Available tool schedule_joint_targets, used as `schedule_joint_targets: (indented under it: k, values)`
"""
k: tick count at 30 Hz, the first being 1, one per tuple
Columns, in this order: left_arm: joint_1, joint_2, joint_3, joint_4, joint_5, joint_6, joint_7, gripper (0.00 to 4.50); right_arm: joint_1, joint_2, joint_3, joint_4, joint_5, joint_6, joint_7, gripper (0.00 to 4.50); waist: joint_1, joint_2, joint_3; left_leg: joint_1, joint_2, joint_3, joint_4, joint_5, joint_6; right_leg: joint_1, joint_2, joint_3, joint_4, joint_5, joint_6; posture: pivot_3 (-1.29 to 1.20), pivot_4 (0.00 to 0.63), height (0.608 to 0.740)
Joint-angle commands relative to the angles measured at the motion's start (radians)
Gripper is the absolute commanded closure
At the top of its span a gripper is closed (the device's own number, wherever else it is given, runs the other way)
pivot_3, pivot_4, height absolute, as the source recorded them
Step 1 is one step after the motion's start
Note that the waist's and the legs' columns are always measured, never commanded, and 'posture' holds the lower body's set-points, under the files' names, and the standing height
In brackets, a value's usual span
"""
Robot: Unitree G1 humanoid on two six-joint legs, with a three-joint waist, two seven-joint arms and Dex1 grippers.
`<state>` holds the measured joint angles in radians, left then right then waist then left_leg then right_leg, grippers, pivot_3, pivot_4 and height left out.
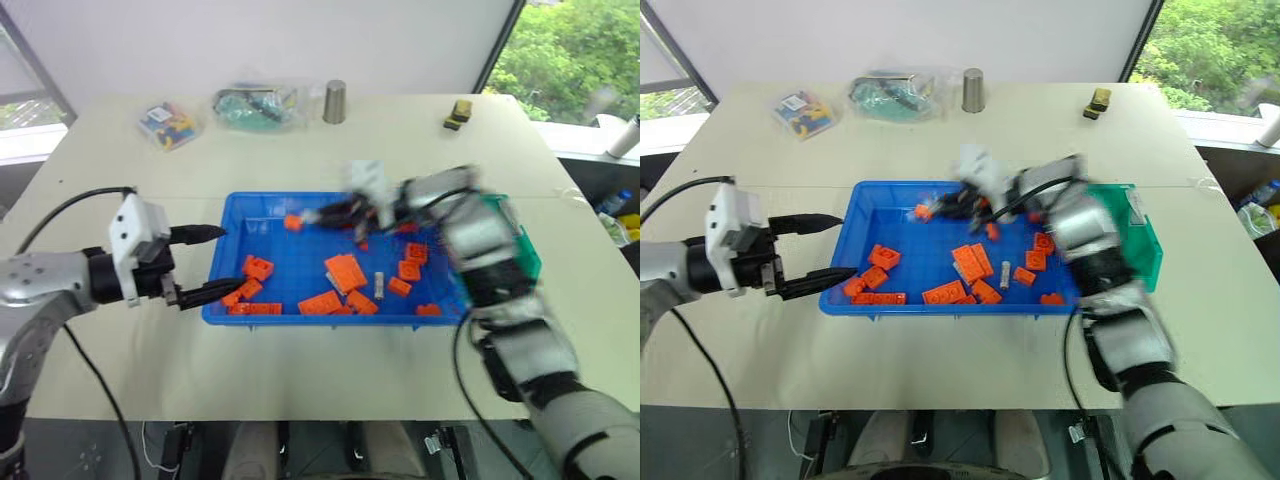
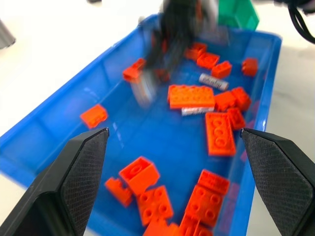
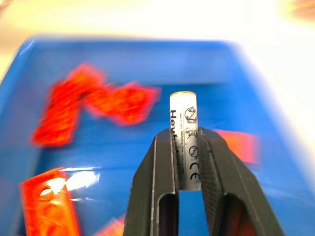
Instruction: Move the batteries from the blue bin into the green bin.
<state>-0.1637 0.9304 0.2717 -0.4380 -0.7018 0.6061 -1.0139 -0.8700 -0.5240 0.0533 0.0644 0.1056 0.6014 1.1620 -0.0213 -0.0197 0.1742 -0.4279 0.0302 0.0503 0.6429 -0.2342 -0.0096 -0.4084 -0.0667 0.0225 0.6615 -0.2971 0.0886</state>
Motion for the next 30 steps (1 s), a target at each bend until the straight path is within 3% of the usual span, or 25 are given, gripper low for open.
schedule_joint_targets:
  k: [1, 5, 10, 16, 23, 25, 30]
  values:
    - [-0.063, 0.002, -0.023, 0.033, -0.004, -0.014, -0.029, 0.00, 0.123, -0.165, -0.134, -0.161, 0.031, 0.134, -0.039, 4.42, 0.009, -0.001, -0.001, 0.000, 0.000, 0.000, 0.000, 0.000, 0.000, 0.001, 0.000, -0.001, -0.001, -0.001, -0.001, 0.00, 0.150, 0.739]
    - [-0.134, -0.001, -0.060, 0.090, 0.000, -0.021, -0.064, 0.00, 0.292, -0.333, -0.245, -0.193, 0.040, 0.175, -0.079, 4.42, 0.002, 0.000, 0.000, 0.001, 0.000, 0.001, -0.001, 0.000, 0.000, 0.002, 0.000, 0.000, -0.004, -0.001, -0.003, 0.00, 0.150, 0.739]
    - [-0.187, -0.001, -0.083, 0.146, 0.018, -0.035, -0.097, 0.00, 0.405, -0.383, -0.282, -0.195, 0.062, 0.176, -0.134, 4.42, -0.024, 0.002, 0.000, 0.001, 0.002, 0.003, -0.001, 0.000, 0.002, 0.001, 0.003, 0.001, -0.002, 0.001, 0.000, 0.00, 0.150, 0.739]
    - [-0.213, -0.007, -0.093, 0.172, 0.037, -0.049, -0.108, 0.00, 0.382, -0.394, -0.232, -0.148, 0.048, 0.144, -0.208, 1.65, -0.018, 0.002, 0.000, 0.001, 0.002, 0.003, 0.002, 0.000, 0.003, 0.001, 0.009, 0.000, 0.000, 0.001, 0.002, 0.00, 0.150, 0.739]
    - [-0.183, -0.006, -0.080, 0.154, 0.049, -0.056, -0.104, 0.00, 0.183, -0.345, -0.129, -0.184, 0.136, 0.177, -0.170, 1.65, -0.021, 0.002, 0.001, 0.001, 0.002, 0.003, 0.003, 0.000, 0.003, 0.000, 0.010, 0.001, 0.001, 0.001, 0.002, 0.00, 0.150, 0.739]
    - [-0.173, -0.007, -0.072, 0.145, 0.048, -0.052, -0.095, 0.00, 0.137, -0.269, -0.067, -0.233, 0.192, 0.249, -0.173, 1.65, -0.022, 0.002, 0.001, 0.001, 0.003, 0.003, 0.003, 0.000, 0.003, 0.000, 0.011, 0.001, 0.001, 0.001, 0.002, 0.00, 0.150, 0.739]
    - [-0.140, -0.004, -0.053, 0.114, 0.038, -0.043, -0.077, 0.00, 0.150, -0.142, 0.103, -0.302, 0.150, 0.319, -0.274, 0.02, -0.014, 0.001, 0.001, 0.000, 0.004, 0.002, 0.004, 0.000, 0.003, 0.000, 0.011, 0.001, 0.002, 0.001, 0.002, 0.00, 0.150, 0.739]
